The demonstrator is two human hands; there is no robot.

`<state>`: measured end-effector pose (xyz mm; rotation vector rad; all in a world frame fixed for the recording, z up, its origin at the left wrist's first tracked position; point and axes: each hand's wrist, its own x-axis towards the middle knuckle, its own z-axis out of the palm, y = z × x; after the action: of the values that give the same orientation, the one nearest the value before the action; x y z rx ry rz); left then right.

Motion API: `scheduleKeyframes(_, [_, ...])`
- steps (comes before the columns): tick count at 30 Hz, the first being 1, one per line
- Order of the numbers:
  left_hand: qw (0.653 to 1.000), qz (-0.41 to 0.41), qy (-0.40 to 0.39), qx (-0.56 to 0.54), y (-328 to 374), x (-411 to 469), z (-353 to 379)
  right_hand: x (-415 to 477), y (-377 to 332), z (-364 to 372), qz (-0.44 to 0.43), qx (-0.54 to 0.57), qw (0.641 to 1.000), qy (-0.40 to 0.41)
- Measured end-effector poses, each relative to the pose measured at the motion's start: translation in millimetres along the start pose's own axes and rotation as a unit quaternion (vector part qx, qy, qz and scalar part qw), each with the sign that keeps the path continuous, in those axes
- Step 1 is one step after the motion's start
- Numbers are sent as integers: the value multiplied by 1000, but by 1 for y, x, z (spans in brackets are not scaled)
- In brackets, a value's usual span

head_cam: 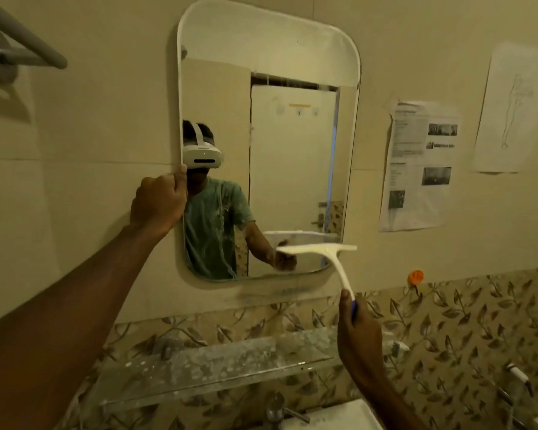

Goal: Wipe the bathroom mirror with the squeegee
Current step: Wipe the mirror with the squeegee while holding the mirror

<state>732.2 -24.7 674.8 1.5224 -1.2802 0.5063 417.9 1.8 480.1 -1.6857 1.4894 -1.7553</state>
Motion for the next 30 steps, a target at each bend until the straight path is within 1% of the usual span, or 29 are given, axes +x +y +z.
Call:
scheduleKeyframes(2, [998,-13,-60,-14,-1,11,-9,25,-35,-4,-42,28,998,24])
scheduleKeyframes(4, [996,-25,-85,-22,1,21,-18,56,-68,-6,-74,48,996,31])
scheduleKeyframes(5, [996,-35,-78,-32,4,26,-22,72,-86,-7,-84,59,994,31])
scheduleKeyframes(7, [996,-59,-27,-57,15,38,-29,101,-118,-8,-104,77,991,32])
scheduleKeyframes(8, [995,-66,0,-70,22,46,-32,115,-134,-8,-117,75,989,40])
scheduleKeyframes(10, [991,-72,27,-106,37,62,-40,141,-165,-10,-146,59,986,59])
scheduleKeyframes(15, [979,-83,22,-187,70,89,-50,197,-236,-14,-188,42,977,90])
scheduleKeyframes(19, [982,-77,15,-173,64,97,-49,225,-273,-13,-202,36,974,93])
scheduleKeyframes(22, [986,-46,12,-158,57,100,-49,216,-264,-1,-194,52,977,70])
scheduleKeyframes(24, [986,-37,8,-164,56,101,-48,193,-237,11,-190,67,978,57])
scheduleKeyframes(26, [985,-35,3,-171,56,100,-47,161,-194,25,-174,77,981,42])
scheduleKeyframes(28, [984,-30,-6,-175,55,101,-48,124,-155,36,-149,51,987,35])
scheduleKeyframes(30, [985,-18,-15,-172,52,102,-48,98,-138,38,-129,20,991,28])
